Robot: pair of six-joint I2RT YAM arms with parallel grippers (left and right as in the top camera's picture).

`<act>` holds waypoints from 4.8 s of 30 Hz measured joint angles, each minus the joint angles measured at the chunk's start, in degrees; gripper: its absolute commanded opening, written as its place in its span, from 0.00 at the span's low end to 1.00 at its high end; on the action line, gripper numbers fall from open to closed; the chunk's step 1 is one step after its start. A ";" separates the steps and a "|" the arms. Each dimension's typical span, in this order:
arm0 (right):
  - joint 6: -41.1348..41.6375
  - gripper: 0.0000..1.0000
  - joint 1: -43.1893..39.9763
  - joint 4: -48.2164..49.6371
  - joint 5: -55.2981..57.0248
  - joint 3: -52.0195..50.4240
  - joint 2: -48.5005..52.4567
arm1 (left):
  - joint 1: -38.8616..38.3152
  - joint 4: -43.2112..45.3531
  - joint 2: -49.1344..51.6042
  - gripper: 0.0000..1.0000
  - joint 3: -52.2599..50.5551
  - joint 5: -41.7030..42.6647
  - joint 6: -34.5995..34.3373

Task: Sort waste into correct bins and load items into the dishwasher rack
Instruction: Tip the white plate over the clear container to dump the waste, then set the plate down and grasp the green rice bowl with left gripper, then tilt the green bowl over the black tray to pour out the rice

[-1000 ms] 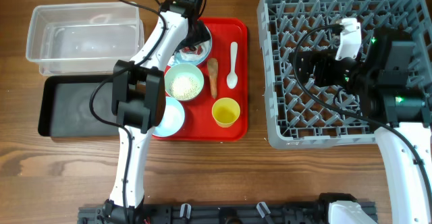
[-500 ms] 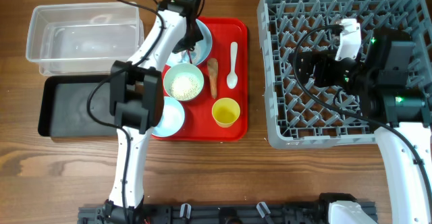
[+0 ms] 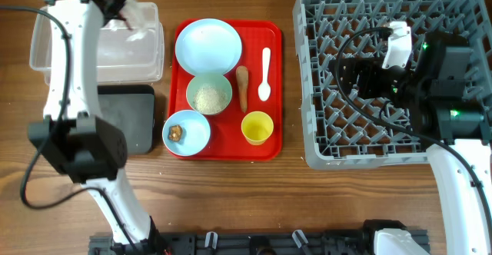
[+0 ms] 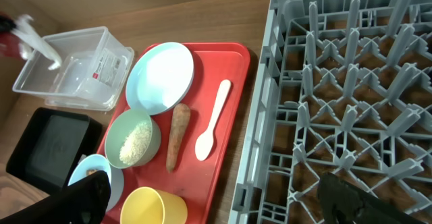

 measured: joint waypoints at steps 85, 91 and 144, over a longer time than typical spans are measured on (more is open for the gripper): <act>0.59 0.99 0.00 -1.20 -0.17 0.02 0.00 | -12.50 -3.34 -27.34 0.04 -32.61 25.33 19.47; 0.59 1.00 0.00 -1.20 -0.17 0.02 0.00 | 8.57 -4.15 -27.58 0.04 -37.35 42.69 28.72; 1.88 1.00 0.00 -1.25 0.20 0.02 0.00 | 32.41 -6.05 -10.80 0.04 -52.81 95.51 33.94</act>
